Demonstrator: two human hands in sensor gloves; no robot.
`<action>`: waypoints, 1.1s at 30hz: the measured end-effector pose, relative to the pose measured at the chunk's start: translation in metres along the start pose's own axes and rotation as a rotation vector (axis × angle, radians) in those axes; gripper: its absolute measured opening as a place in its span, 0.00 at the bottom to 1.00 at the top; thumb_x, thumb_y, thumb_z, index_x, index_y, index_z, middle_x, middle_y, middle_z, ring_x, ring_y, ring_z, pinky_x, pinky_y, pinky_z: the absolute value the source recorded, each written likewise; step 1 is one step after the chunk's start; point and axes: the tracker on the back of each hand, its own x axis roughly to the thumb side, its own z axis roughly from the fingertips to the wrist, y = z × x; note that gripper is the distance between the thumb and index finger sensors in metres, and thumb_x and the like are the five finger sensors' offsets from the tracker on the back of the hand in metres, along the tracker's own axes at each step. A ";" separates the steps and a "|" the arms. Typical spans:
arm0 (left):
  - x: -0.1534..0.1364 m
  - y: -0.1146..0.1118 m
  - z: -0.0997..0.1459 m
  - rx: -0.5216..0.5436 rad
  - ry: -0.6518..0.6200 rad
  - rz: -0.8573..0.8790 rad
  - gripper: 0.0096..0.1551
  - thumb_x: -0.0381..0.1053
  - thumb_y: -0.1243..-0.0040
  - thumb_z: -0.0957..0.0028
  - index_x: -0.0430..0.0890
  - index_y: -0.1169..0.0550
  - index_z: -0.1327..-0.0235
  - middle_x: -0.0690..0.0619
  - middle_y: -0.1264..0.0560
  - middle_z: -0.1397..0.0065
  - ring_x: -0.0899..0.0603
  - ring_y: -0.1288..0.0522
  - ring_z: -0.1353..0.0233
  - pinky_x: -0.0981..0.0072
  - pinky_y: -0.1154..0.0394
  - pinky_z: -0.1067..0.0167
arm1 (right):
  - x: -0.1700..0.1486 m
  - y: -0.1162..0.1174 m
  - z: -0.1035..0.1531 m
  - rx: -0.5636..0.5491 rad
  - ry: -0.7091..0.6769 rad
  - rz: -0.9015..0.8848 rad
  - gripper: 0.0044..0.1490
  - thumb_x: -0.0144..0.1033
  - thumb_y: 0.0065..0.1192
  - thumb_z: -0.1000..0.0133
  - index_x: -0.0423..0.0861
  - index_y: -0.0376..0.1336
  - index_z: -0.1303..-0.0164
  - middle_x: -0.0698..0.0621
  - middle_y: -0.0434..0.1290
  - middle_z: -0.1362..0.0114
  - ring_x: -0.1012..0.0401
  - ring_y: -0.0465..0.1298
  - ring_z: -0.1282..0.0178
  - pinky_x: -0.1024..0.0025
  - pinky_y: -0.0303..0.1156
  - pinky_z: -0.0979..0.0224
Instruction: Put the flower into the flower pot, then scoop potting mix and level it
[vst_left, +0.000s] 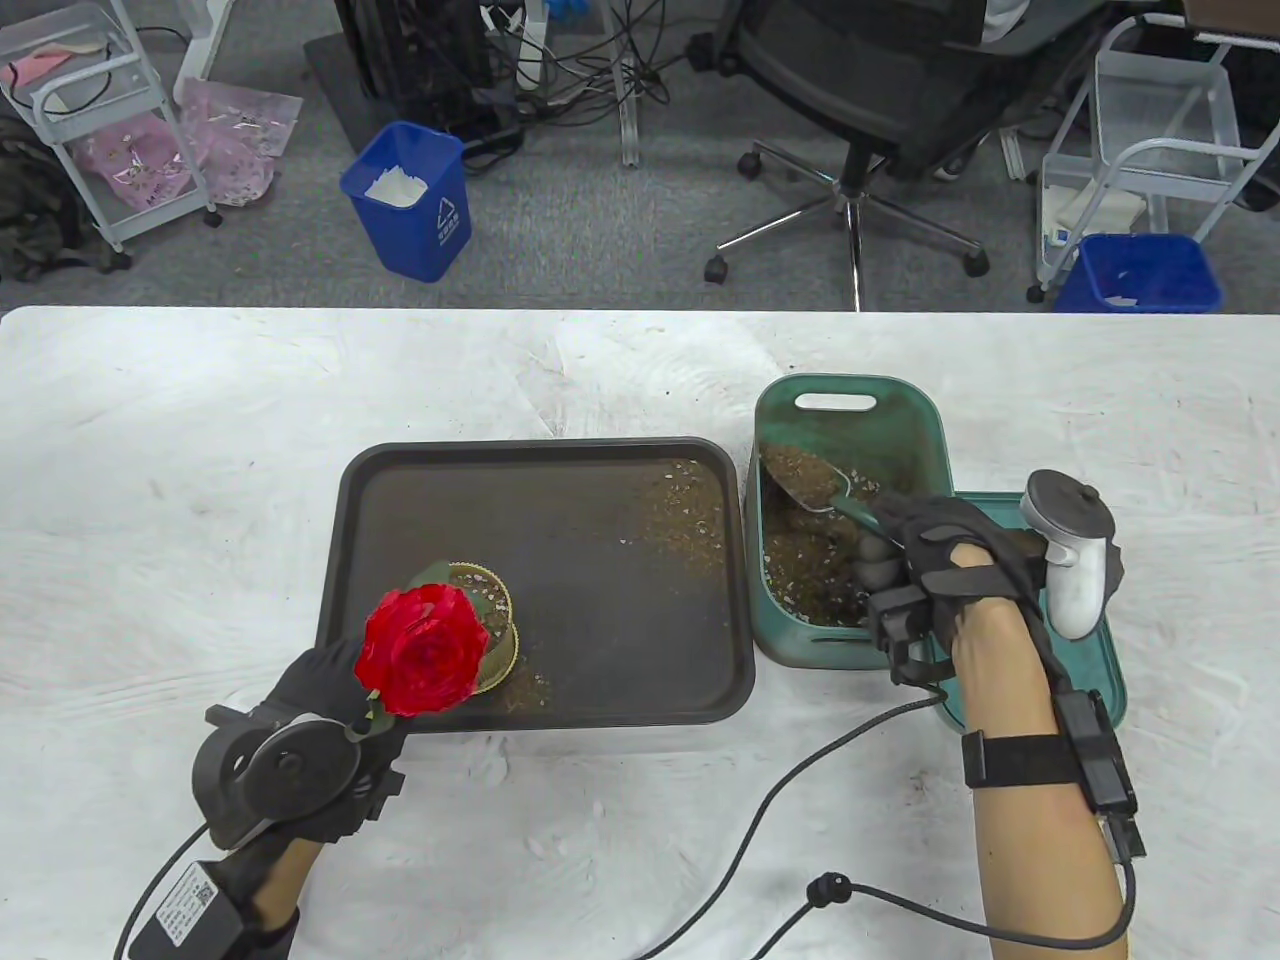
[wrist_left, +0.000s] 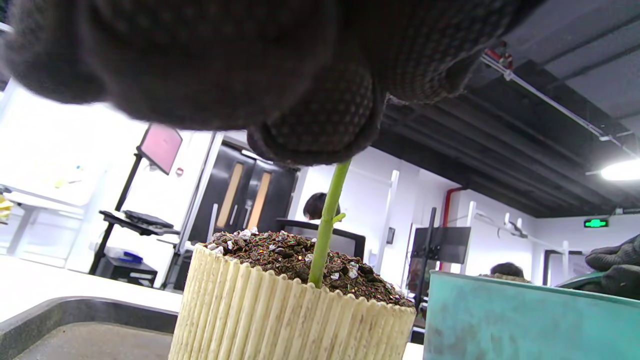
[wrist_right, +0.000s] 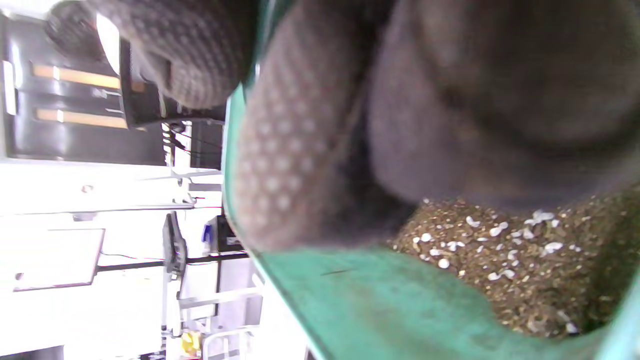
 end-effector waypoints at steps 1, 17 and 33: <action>0.000 0.000 0.000 0.000 0.000 0.000 0.24 0.59 0.37 0.56 0.48 0.13 0.55 0.52 0.12 0.64 0.50 0.14 0.77 0.57 0.15 0.66 | -0.002 0.000 0.005 -0.006 -0.024 -0.034 0.33 0.42 0.63 0.52 0.33 0.68 0.44 0.44 0.84 0.59 0.56 0.88 0.77 0.62 0.88 0.78; 0.001 0.000 0.000 0.002 -0.006 -0.007 0.24 0.59 0.37 0.56 0.48 0.13 0.55 0.52 0.12 0.64 0.50 0.14 0.77 0.57 0.15 0.66 | -0.029 0.139 0.062 0.320 -0.207 -0.162 0.35 0.42 0.63 0.50 0.32 0.66 0.42 0.42 0.84 0.56 0.54 0.89 0.74 0.60 0.88 0.75; 0.000 0.001 0.000 0.001 0.000 -0.002 0.24 0.59 0.37 0.56 0.48 0.13 0.55 0.52 0.12 0.64 0.50 0.14 0.77 0.57 0.15 0.66 | -0.044 0.248 0.048 0.299 -0.296 0.209 0.33 0.42 0.65 0.50 0.33 0.69 0.44 0.43 0.84 0.60 0.55 0.88 0.77 0.60 0.87 0.77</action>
